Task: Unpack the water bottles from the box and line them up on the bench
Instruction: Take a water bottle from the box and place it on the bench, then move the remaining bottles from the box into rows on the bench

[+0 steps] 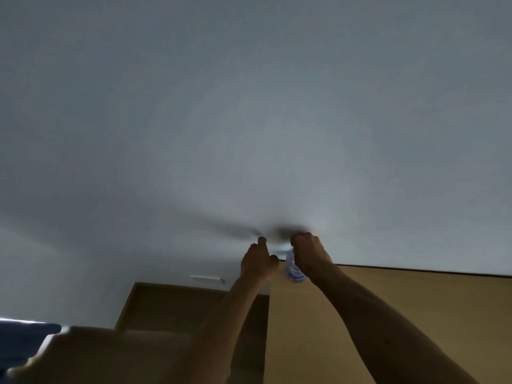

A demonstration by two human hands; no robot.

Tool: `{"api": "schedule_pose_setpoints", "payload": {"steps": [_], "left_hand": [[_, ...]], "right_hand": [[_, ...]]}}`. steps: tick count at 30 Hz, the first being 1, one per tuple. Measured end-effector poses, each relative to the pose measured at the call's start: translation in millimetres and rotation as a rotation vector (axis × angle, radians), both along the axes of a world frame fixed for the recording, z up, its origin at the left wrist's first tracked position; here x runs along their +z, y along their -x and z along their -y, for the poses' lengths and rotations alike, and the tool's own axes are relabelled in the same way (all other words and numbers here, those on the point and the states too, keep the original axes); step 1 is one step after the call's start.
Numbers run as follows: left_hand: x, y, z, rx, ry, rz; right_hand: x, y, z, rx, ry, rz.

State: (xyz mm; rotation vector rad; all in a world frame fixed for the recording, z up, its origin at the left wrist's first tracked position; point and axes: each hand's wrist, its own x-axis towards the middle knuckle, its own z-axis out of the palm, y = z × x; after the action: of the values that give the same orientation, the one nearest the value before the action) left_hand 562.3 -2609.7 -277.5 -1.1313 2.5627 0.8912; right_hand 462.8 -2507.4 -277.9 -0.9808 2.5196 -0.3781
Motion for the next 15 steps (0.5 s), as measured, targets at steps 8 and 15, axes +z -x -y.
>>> {"api": "schedule_pose_setpoints", "payload": {"steps": [8,15], "left_hand": [[-1.9,-1.5,-8.6,-0.039,0.009,0.018],[28.8,31.3,-37.5,-0.144,0.1,-0.066]], "right_hand": [[15.7,1.1,-6.1,-0.07,0.045,0.054],[56.8,7.5,-44.5,-0.181,-0.022,0.012]]}}
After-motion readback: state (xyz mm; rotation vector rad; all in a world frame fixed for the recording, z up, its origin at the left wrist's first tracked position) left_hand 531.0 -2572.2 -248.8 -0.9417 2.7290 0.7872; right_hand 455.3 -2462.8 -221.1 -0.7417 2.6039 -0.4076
